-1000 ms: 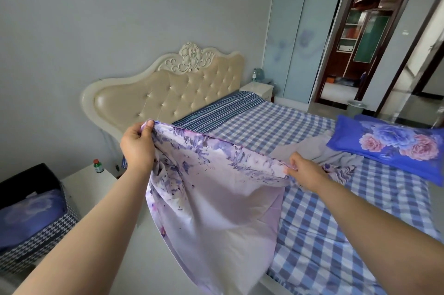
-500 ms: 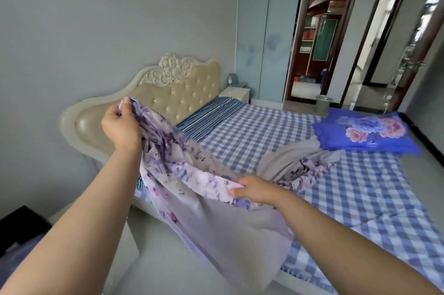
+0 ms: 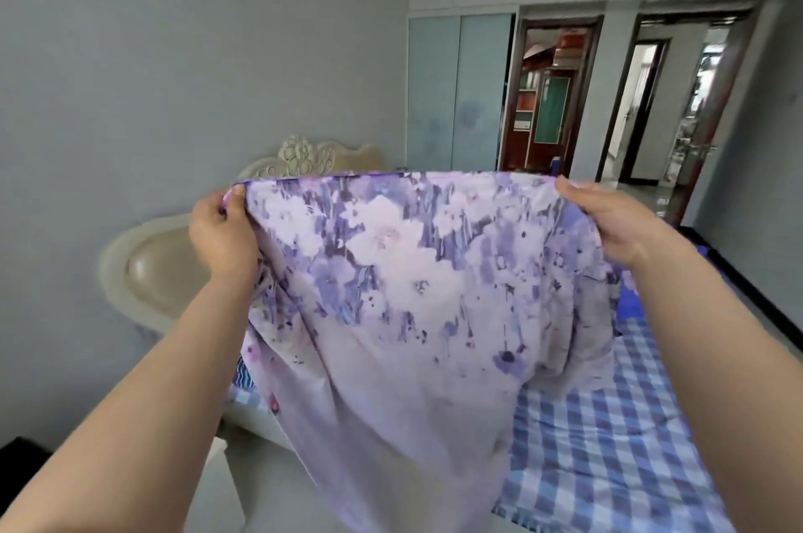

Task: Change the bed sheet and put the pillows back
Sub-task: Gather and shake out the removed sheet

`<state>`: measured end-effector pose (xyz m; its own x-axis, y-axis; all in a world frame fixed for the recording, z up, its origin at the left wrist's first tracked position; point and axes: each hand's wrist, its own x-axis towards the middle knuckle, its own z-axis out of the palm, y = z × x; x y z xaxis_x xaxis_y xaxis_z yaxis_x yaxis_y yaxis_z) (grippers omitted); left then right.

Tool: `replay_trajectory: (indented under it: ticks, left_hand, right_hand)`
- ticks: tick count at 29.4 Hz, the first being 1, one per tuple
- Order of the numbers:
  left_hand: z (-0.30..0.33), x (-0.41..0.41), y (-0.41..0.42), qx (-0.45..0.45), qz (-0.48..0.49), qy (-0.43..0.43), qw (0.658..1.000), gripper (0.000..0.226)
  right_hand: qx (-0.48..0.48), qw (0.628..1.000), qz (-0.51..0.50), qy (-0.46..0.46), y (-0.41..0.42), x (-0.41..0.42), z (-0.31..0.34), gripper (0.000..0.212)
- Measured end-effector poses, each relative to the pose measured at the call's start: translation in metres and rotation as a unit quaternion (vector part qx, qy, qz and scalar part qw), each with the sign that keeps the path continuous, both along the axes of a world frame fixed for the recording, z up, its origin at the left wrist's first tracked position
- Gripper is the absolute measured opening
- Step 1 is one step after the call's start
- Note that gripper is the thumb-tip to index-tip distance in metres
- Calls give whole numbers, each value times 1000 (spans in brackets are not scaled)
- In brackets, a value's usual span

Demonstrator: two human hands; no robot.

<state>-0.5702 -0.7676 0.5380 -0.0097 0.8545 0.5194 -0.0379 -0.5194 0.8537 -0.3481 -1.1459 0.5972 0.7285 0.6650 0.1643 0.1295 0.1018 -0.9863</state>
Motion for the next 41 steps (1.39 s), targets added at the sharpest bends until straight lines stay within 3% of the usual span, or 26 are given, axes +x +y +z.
replay_trajectory:
  ticks: [1, 3, 4, 6, 9, 11, 16, 18, 21, 23, 26, 27, 30, 31, 32, 35, 38, 41]
  left_hand:
    - [-1, 5, 2, 13, -8, 85, 996, 30]
    - [-6, 16, 3, 0, -57, 221, 974, 34]
    - [-9, 21, 3, -18, -79, 248, 965, 38]
    - [-14, 32, -2, -37, -82, 239, 967, 42]
    - [-16, 49, -12, 28, -42, 142, 989, 43]
    - [-16, 55, -13, 54, -41, 122, 990, 42]
    - [-49, 65, 2, -21, -90, 285, 954, 35]
    - [-59, 68, 5, -43, -86, 286, 953, 38]
    - [-73, 77, 11, -74, -113, 331, 934, 37]
    - [-79, 84, 8, -110, -133, 361, 917, 33]
    - [-87, 102, -10, -209, -160, 358, 896, 30]
    - [-85, 112, -21, -236, -170, 352, 890, 31]
    - [-72, 144, -79, -205, -257, 288, 900, 44]
    - [-64, 152, -102, -139, -319, 271, 898, 49]
    - [-53, 158, -124, -59, -399, 278, 872, 51]
    - [-29, 165, -158, 100, -565, 379, 726, 47]
    - [-17, 160, -159, 126, -555, 449, 689, 21]
    - [-26, 165, -162, 131, -533, 494, 674, 24]
  right_hand:
    - [-101, 986, -85, -98, -1, 11, 4, 19]
    - [-297, 892, -200, -277, 1, 32, 3, 36]
    - [-354, 856, -215, -308, 4, 38, 0, 42]
    - [-381, 828, -247, -329, 7, 49, -10, 47]
    - [-300, 816, -343, -355, 7, 62, -28, 46]
    - [-289, 830, -329, -345, 4, 70, -36, 44]
    - [-403, 882, -108, -221, -14, 86, -56, 45]
    - [-390, 913, -33, -113, -21, 92, -67, 32]
    - [-349, 930, 63, 96, -37, 105, -85, 41]
    - [-346, 927, 47, 134, -37, 110, -97, 36]
    - [-380, 919, -105, 14, -10, 107, -105, 28]
    - [-370, 917, -147, -29, 6, 102, -105, 34]
    - [-309, 935, -152, -83, 54, 76, -102, 41]
    - [-295, 942, -118, -106, 67, 64, -101, 38]
    - [-288, 945, -73, -137, 77, 53, -100, 36]
    - [-247, 945, 24, -213, 84, 34, -96, 34]
    - [-199, 957, 47, -204, 70, 32, -90, 38]
    - [-214, 947, 67, -232, 57, 35, -92, 45]
